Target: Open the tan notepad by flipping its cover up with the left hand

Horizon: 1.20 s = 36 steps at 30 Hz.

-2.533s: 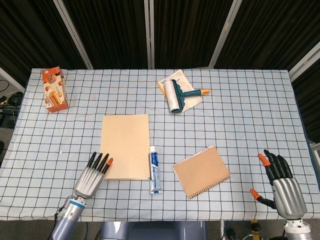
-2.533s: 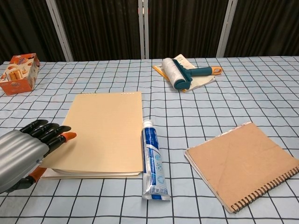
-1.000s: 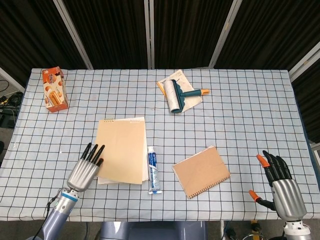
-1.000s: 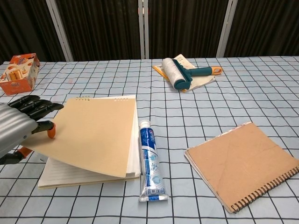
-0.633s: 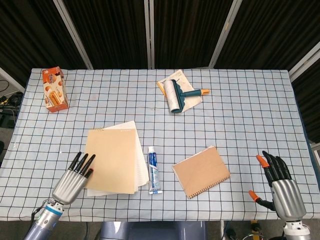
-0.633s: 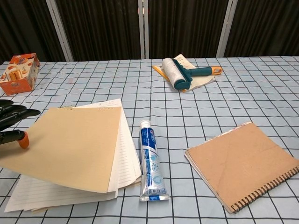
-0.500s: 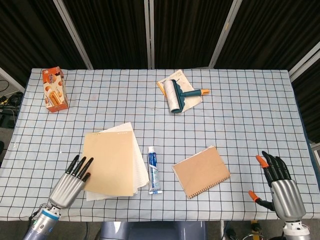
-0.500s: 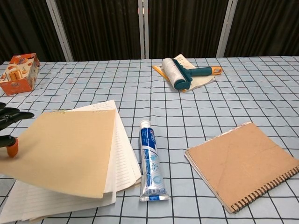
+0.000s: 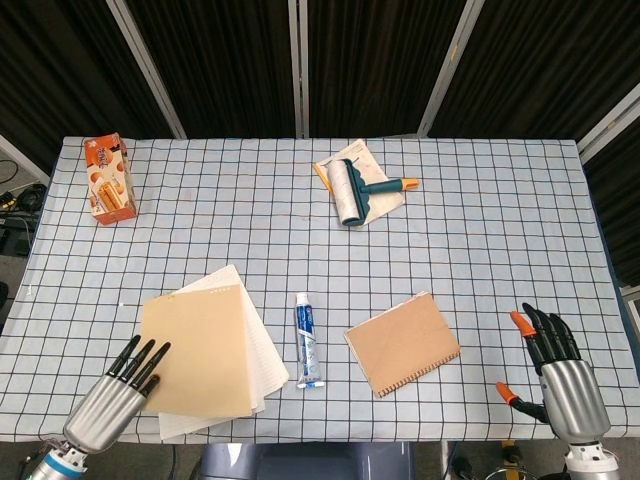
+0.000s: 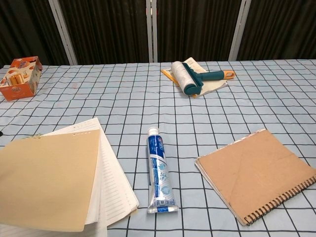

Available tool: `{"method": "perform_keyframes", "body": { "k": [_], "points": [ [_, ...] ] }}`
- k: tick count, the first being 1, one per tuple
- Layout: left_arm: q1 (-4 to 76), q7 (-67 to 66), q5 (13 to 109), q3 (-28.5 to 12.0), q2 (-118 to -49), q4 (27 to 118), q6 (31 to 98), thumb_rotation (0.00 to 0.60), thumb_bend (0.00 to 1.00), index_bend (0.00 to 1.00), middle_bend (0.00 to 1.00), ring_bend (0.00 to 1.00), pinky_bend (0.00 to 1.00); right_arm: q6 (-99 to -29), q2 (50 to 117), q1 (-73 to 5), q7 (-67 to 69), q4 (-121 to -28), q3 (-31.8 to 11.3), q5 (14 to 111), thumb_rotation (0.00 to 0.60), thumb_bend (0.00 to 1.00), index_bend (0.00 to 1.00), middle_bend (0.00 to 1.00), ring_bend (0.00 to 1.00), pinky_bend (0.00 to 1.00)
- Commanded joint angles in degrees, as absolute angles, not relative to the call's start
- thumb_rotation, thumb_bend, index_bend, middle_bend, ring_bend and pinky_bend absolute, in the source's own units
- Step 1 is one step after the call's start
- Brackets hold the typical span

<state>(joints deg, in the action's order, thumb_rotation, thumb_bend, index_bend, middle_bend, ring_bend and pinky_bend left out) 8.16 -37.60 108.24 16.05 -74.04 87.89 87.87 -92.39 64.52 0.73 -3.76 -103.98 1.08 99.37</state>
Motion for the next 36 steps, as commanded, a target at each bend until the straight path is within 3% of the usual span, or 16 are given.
{"method": "perform_keyframes", "body": {
  "k": [1, 8, 21, 36],
  "points": [
    [7.74, -36.92, 107.97, 15.43, -74.09, 87.34, 87.52, 0.6, 0.69, 0.89, 0.0, 0.0, 0.0, -92.33, 64.61, 0.75, -3.95, -103.97, 1.13, 99.44, 0.6, 0.08, 0.1, 0.0, 0.0, 0.0],
    [8.07, -35.55, 105.89, 12.31, -75.0, 87.75, 85.77, 0.6, 0.69, 0.89, 0.0, 0.0, 0.0, -92.35, 64.73, 0.81, -4.25, -103.93, 1.19, 99.59, 0.6, 0.08, 0.1, 0.0, 0.0, 0.0],
    [15.05, -36.11, 93.97, 0.2, -76.38, 95.15, 75.78, 0.6, 0.69, 0.9, 0.0, 0.0, 0.0, -92.29, 64.73, 0.78, -4.39, -103.96, 1.2, 99.78, 0.6, 0.08, 0.1, 0.0, 0.0, 0.0],
    [21.67, -38.49, 81.49, -9.14, -79.22, 94.42, 69.19, 0.6, 0.69, 0.9, 0.0, 0.0, 0.0, -91.2, 64.85, 0.51, -4.49, -103.59, 0.96, 98.3, 0.6, 0.08, 0.1, 0.0, 0.0, 0.0]
  ]
}}
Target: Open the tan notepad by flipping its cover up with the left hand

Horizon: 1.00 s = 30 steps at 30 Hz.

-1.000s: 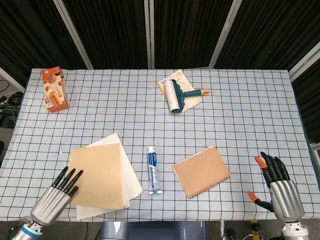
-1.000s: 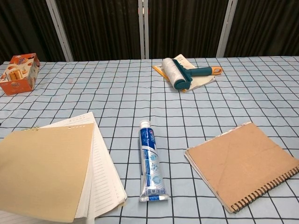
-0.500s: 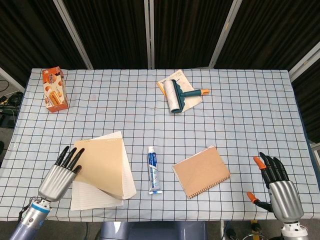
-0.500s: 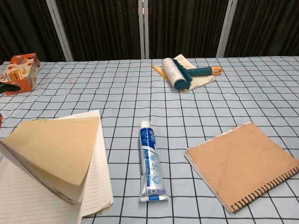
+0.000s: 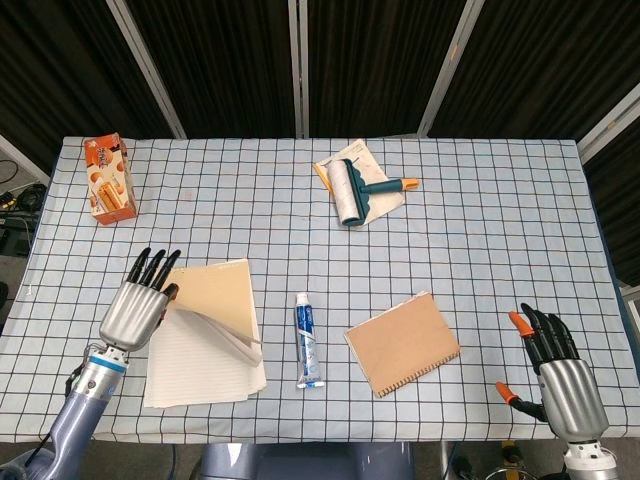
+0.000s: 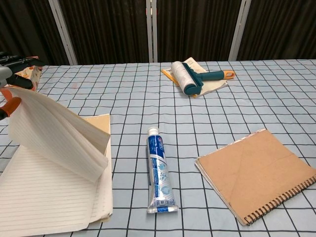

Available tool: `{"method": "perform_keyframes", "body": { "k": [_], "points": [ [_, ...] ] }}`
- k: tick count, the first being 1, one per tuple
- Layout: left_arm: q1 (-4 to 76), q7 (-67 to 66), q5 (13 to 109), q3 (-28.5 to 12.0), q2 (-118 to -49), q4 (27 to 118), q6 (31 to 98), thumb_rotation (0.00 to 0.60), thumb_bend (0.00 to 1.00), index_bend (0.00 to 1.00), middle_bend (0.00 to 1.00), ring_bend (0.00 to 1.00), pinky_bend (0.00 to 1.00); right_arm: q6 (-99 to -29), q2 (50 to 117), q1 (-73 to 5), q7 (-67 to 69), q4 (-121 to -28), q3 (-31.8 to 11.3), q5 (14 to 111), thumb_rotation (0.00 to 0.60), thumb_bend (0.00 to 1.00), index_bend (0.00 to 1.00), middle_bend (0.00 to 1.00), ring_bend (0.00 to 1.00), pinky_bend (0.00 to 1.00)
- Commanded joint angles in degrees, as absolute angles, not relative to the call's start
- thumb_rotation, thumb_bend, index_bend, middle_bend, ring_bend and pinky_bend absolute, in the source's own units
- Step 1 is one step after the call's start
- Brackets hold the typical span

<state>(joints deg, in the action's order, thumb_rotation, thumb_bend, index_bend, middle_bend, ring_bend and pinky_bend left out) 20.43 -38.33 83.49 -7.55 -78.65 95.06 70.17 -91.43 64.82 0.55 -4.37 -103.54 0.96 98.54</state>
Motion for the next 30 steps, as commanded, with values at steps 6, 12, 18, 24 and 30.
{"method": "perform_keyframes", "body": {
  "k": [6, 12, 18, 24, 30],
  "points": [
    [24.18, -38.05, 77.17, -12.3, -79.95, 92.28, 67.83, 0.6, 0.68, 0.9, 0.01, 0.0, 0.0, -90.8, 64.93, 0.39, -4.72, -103.55, 0.86, 97.81, 0.6, 0.08, 0.1, 0.0, 0.0, 0.0],
    [29.51, -37.41, 69.18, -18.27, -81.0, 86.4, 64.31, 0.6, 0.68, 0.9, 0.01, 0.0, 0.0, -90.3, 65.12, 0.18, -4.55, -102.94, 0.43, 96.6, 0.6, 0.08, 0.1, 0.0, 0.0, 0.0],
    [33.53, -36.0, 64.63, -20.81, -82.38, 81.03, 61.61, 0.6, 0.68, 0.9, 0.02, 0.0, 0.0, -89.15, 65.63, -0.17, -4.94, -102.25, 0.18, 95.2, 0.6, 0.08, 0.1, 0.0, 0.0, 0.0],
    [37.02, -33.99, 62.27, -22.03, -84.41, 74.0, 59.48, 0.6, 0.68, 0.9, 0.02, 0.0, 0.0, -88.26, 66.24, -0.38, -5.54, -101.53, -0.03, 93.87, 0.6, 0.08, 0.11, 0.0, 0.0, 0.0],
    [40.59, -32.6, 60.42, -22.99, -87.01, 64.38, 57.6, 0.6, 0.68, 0.9, 0.02, 0.0, 0.0, -87.67, 66.8, -0.62, -5.91, -100.69, -0.56, 92.44, 0.6, 0.08, 0.11, 0.0, 0.0, 0.0]
  ]
}}
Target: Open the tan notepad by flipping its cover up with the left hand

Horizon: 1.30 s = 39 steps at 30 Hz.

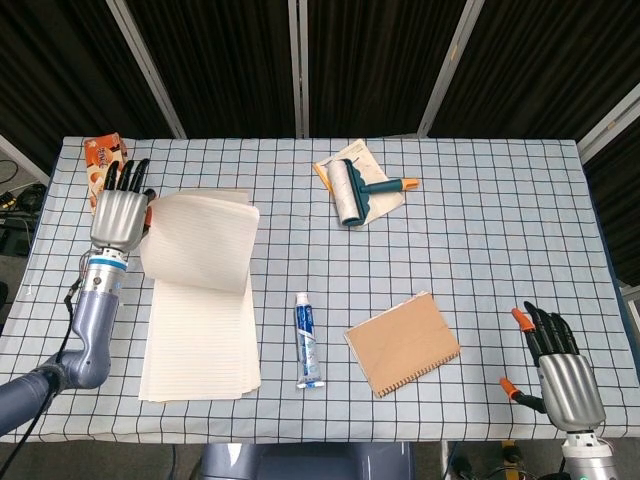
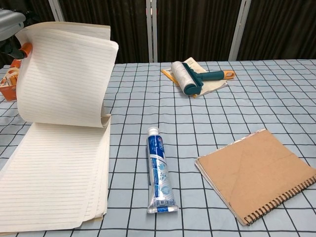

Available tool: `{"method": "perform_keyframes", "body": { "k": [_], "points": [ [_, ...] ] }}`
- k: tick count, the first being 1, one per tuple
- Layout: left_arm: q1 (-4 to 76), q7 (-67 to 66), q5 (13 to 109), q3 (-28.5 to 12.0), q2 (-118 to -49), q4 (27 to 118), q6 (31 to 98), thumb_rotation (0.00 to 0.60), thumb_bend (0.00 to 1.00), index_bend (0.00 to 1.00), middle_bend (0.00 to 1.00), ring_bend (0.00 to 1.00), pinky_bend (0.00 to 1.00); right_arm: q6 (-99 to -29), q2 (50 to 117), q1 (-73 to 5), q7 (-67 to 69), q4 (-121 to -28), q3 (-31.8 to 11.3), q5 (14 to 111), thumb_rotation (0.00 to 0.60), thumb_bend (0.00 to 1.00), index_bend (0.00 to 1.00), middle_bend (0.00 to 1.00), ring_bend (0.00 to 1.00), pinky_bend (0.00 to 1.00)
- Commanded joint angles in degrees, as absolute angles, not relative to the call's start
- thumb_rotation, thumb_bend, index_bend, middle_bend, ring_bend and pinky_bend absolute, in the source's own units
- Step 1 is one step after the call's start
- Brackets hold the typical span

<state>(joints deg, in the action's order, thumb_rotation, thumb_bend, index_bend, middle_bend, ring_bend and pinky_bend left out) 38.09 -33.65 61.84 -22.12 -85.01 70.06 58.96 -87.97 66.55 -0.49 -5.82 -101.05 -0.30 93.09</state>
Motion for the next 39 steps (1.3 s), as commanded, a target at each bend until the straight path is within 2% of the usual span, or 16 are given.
{"method": "perform_keyframes", "body": {
  "k": [1, 10, 14, 16, 18, 19, 21, 23, 24, 29, 32, 39],
  "points": [
    [41.41, -32.17, 60.24, -23.12, -87.95, 61.64, 57.56, 0.6, 0.68, 0.9, 0.02, 0.0, 0.0, -87.31, 66.93, -0.7, -5.78, -100.51, -0.6, 91.97, 0.6, 0.08, 0.11, 0.0, 0.0, 0.0],
    [45.14, -27.2, 59.99, -22.34, -92.61, 47.48, 55.12, 0.6, 0.67, 0.9, 0.02, 0.0, 0.0, -86.15, 67.74, -1.1, -6.5, -99.47, -0.72, 90.6, 0.6, 0.08, 0.11, 0.0, 0.0, 0.0],
    [45.61, -25.36, 60.15, -21.32, -93.77, 44.18, 53.63, 0.6, 0.65, 0.85, 0.01, 0.0, 0.0, -85.83, 68.09, -1.17, -7.0, -99.15, -0.7, 90.13, 0.6, 0.08, 0.11, 0.0, 0.0, 0.0],
    [45.63, -24.93, 60.02, -20.78, -94.03, 43.31, 52.73, 0.6, 0.61, 0.75, 0.0, 0.0, 0.0, -85.68, 68.23, -1.19, -7.26, -99.06, -0.67, 89.93, 0.6, 0.08, 0.11, 0.0, 0.0, 0.0],
    [45.54, -24.52, 60.09, -20.39, -93.93, 43.22, 52.42, 0.6, 0.48, 0.5, 0.0, 0.0, 0.0, -85.65, 68.36, -1.2, -7.47, -98.93, -0.64, 89.86, 0.6, 0.08, 0.11, 0.0, 0.0, 0.0],
    [45.5, -24.39, 60.16, -20.27, -93.87, 43.22, 52.43, 0.6, 0.44, 0.41, 0.0, 0.0, 0.0, -85.63, 68.4, -1.2, -7.54, -98.89, -0.63, 89.83, 0.6, 0.08, 0.11, 0.0, 0.0, 0.0],
    [45.28, -23.97, 60.61, -19.8, -93.52, 43.27, 52.92, 0.6, 0.35, 0.16, 0.0, 0.0, 0.0, -85.57, 68.55, -1.22, -7.68, -98.77, -0.57, 89.81, 0.6, 0.08, 0.11, 0.0, 0.0, 0.0],
    [45.03, -23.05, 61.12, -19.69, -92.98, 43.77, 53.8, 0.6, 0.31, 0.03, 0.0, 0.0, 0.0, -85.55, 68.63, -1.22, -7.78, -98.74, -0.48, 89.86, 0.6, 0.08, 0.11, 0.0, 0.0, 0.0],
    [44.82, -22.39, 61.37, -19.66, -92.56, 44.3, 54.28, 0.6, 0.3, 0.0, 0.0, 0.0, 0.0, -85.58, 68.64, -1.22, -7.84, -98.8, -0.42, 89.97, 0.6, 0.08, 0.11, 0.0, 0.0, 0.0],
    [43.87, -21.09, 61.79, -19.64, -90.31, 47.04, 55.98, 0.6, 0.24, 0.0, 0.0, 0.0, 0.0, -85.95, 68.54, -1.16, -8.02, -99.06, -0.18, 90.63, 0.6, 0.08, 0.11, 0.0, 0.0, 0.0],
    [43.05, -21.17, 61.59, -19.7, -88.61, 49.33, 56.94, 0.6, 0.23, 0.0, 0.0, 0.0, 0.0, -86.02, 68.46, -1.15, -8.11, -99.22, 0.0, 90.97, 0.6, 0.08, 0.11, 0.0, 0.0, 0.0],
    [36.78, -20.16, 63.8, -17.43, -81.45, 64.53, 64.04, 0.6, 0.23, 0.0, 0.0, 0.0, 0.0, -86.22, 68.43, -1.14, -8.23, -99.13, 0.05, 91.21, 0.6, 0.08, 0.11, 0.0, 0.0, 0.0]
  ]
}}
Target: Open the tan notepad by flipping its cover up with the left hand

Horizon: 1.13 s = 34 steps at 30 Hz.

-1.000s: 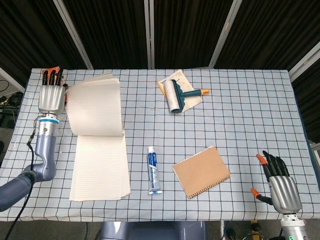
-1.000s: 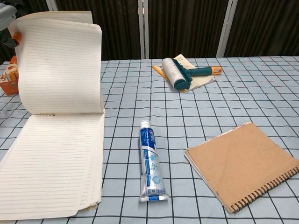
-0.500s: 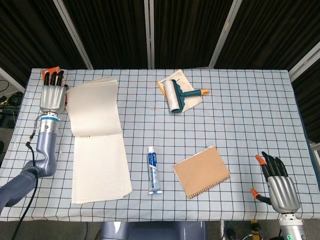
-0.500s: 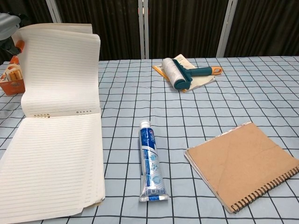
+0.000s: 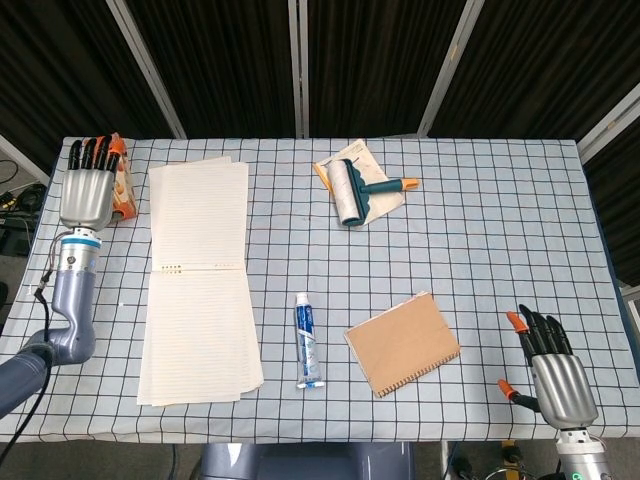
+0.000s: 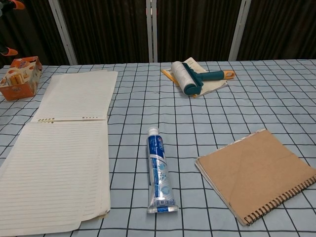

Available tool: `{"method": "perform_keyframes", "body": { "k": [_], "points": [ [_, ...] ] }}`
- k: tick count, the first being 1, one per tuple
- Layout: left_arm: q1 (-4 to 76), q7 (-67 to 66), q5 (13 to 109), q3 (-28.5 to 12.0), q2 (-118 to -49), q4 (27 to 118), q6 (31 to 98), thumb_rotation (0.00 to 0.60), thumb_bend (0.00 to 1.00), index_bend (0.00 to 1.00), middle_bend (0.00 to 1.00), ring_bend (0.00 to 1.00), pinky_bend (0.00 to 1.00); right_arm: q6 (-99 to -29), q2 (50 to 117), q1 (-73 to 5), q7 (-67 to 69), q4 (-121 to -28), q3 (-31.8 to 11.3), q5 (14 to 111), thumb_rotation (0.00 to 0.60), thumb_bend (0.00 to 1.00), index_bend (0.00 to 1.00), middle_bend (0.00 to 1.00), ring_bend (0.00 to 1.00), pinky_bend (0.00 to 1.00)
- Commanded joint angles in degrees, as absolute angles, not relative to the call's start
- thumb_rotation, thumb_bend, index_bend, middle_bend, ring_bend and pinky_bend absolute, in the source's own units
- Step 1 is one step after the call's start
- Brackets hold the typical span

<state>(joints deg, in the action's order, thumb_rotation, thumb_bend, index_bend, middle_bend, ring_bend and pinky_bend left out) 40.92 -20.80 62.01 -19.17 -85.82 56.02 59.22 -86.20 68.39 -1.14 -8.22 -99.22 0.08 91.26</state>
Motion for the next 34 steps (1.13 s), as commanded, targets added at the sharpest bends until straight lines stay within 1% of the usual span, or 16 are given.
{"method": "perform_keyframes", "body": {
  "k": [1, 6, 8, 10, 14, 17, 21, 26, 31, 34],
  "points": [
    [35.73, -20.09, 64.59, -16.73, -80.46, 66.71, 65.29, 0.6, 0.23, 0.0, 0.0, 0.0, 0.0, -86.23, 68.45, -1.14, -8.23, -99.07, 0.03, 91.16, 0.6, 0.08, 0.11, 0.0, 0.0, 0.0],
    [29.35, -20.72, 68.84, -11.8, -74.69, 79.05, 71.59, 0.6, 0.23, 0.0, 0.0, 0.0, 0.0, -86.32, 68.58, -1.22, -7.83, -98.43, -0.22, 90.92, 0.6, 0.08, 0.1, 0.0, 0.0, 0.0],
    [27.45, -20.72, 70.1, -10.26, -73.33, 82.51, 73.4, 0.6, 0.23, 0.0, 0.0, 0.0, 0.0, -86.4, 68.55, -1.22, -7.72, -98.35, -0.33, 90.8, 0.6, 0.08, 0.1, 0.0, 0.0, 0.0],
    [24.03, -20.81, 72.7, -7.18, -71.71, 87.43, 76.82, 0.6, 0.23, 0.0, 0.0, 0.0, 0.0, -86.64, 68.45, -1.21, -7.53, -98.35, -0.43, 90.9, 0.6, 0.08, 0.08, 0.0, 0.0, 0.0],
    [19.12, -22.62, 76.61, -1.95, -70.65, 92.5, 81.13, 0.6, 0.23, 0.0, 0.0, 0.0, 0.0, -87.37, 68.7, -1.3, -7.46, -96.92, -0.7, 91.63, 0.6, 0.08, 0.04, 0.0, 0.0, 0.0],
    [16.4, -22.77, 78.81, 0.51, -70.85, 94.38, 83.69, 0.6, 0.23, 0.0, 0.0, 0.0, 0.0, -87.44, 69.04, -1.29, -7.81, -95.64, -0.9, 91.29, 0.6, 0.08, 0.0, 0.0, 0.0, 0.0],
    [11.63, -22.75, 83.61, 4.74, -71.26, 95.23, 88.61, 0.6, 0.23, 0.0, 0.0, 0.0, 0.0, -87.39, 69.43, -1.23, -6.98, -94.56, -1.13, 90.56, 0.6, 0.08, 0.0, 0.0, 0.0, 0.0],
    [7.58, -23.07, 86.54, 7.62, -71.58, 94.77, 92.13, 0.6, 0.23, 0.0, 0.0, 0.0, 0.0, -87.88, 69.64, -1.29, -6.57, -93.75, -1.0, 91.45, 0.6, 0.08, 0.0, 0.0, 0.0, 0.0],
    [5.55, -22.73, 88.01, 7.81, -71.55, 94.84, 93.81, 0.6, 0.23, 0.0, 0.0, 0.0, 0.0, -88.57, 69.5, -0.92, -6.03, -93.89, -0.45, 92.33, 0.6, 0.08, 0.0, 0.0, 0.0, 0.0],
    [5.27, -22.41, 89.21, 7.84, -72.06, 93.67, 93.44, 0.6, 0.23, 0.0, 0.0, 0.0, 0.0, -88.55, 69.51, -1.01, -6.1, -94.12, -0.34, 92.69, 0.6, 0.08, 0.0, 0.0, 0.0, 0.0]
  ]
}}
